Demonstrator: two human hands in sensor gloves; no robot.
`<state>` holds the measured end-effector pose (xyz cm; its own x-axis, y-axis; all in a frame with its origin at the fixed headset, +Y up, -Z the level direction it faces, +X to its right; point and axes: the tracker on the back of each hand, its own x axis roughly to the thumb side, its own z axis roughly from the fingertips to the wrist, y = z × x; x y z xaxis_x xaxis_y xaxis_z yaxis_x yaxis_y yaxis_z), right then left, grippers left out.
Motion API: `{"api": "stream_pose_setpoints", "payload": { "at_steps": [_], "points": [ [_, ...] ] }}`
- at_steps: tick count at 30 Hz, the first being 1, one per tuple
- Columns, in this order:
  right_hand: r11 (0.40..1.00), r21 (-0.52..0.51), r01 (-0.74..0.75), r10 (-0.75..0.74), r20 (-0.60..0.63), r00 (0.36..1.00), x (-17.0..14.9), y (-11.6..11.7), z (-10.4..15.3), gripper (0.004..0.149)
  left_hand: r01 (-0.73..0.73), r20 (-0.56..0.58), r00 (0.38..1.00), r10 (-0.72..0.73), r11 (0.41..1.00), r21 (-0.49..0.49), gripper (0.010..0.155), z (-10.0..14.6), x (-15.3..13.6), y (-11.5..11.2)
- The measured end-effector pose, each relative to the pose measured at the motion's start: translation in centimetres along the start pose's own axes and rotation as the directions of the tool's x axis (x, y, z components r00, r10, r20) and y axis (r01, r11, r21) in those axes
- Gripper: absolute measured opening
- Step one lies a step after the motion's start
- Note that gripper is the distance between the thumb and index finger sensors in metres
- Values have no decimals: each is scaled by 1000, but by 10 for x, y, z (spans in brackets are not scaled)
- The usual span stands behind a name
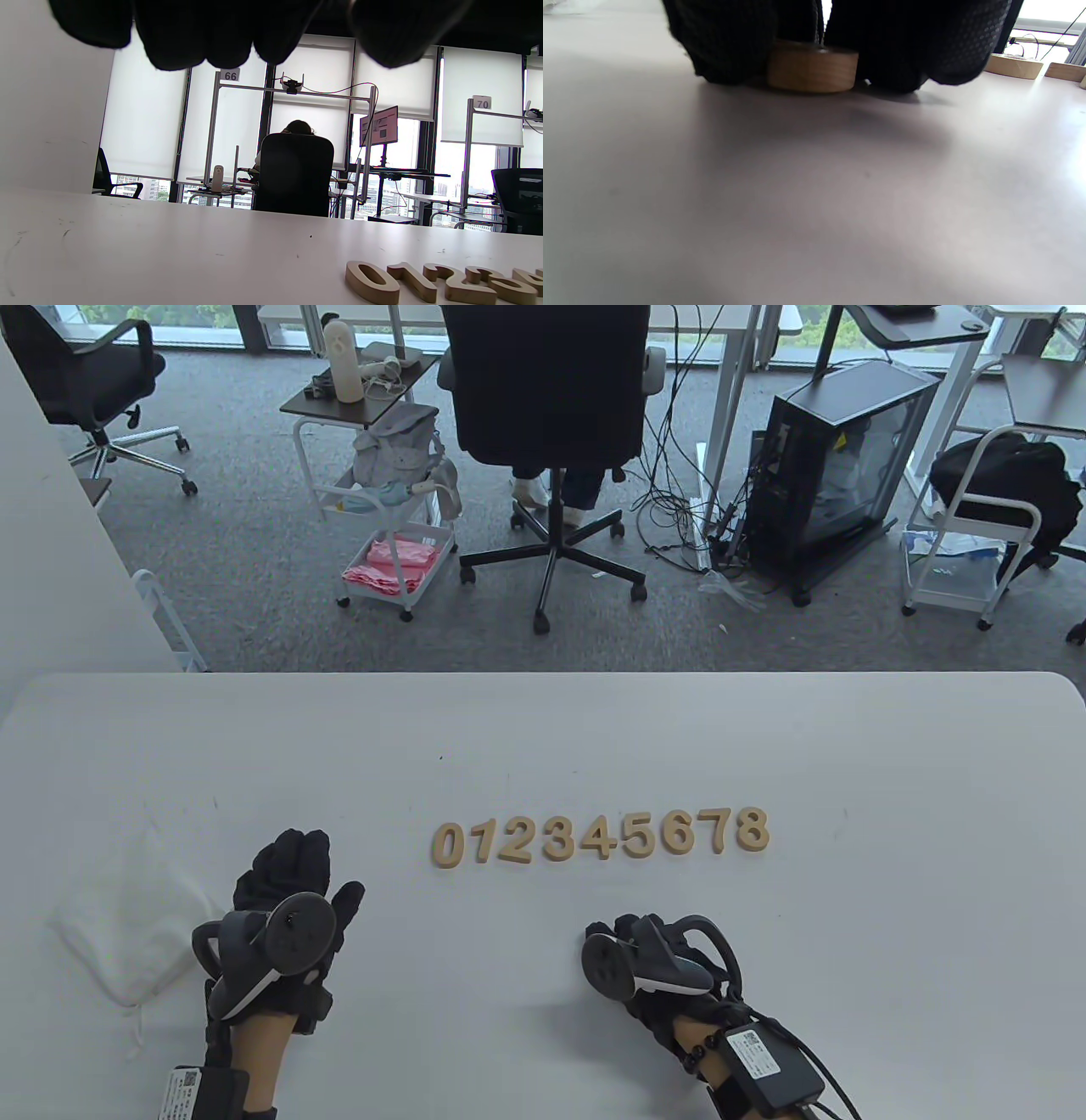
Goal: Empty bag and arrange number blocks in order
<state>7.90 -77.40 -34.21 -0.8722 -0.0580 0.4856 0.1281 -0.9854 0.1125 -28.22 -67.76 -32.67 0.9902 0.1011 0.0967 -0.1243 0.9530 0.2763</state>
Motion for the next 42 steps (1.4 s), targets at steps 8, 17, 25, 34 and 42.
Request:
{"api": "stream_pose_setpoints", "payload": {
  "at_steps": [8, 17, 25, 34, 42],
  "points": [
    [963, -104, 250, -258, -73, 963, -29, -11, 9, 66, -5, -3, 1000, 5, 1000, 5, 74, 0, -1, 1],
    [836, -294, 464, -516, -130, 847, -86, -25, 28, 61, -2, -6, 1000, 2, 1000, 19, 74, 0, -3, 4],
    [767, -425, 480, -599, -205, 774, -132, -39, 44, 54, 3, -8, 1000, -2, 1000, 31, 74, 0, -4, 6],
    [883, -391, 257, -434, -477, 764, -209, -53, 46, 55, 15, -28, 1000, -14, 999, 37, 74, 2, -6, 8],
    [959, -257, 124, -266, -652, 710, -240, -39, 13, 52, 28, -36, 999, -27, 999, 30, 74, 1, -6, 9]
  ]
}}
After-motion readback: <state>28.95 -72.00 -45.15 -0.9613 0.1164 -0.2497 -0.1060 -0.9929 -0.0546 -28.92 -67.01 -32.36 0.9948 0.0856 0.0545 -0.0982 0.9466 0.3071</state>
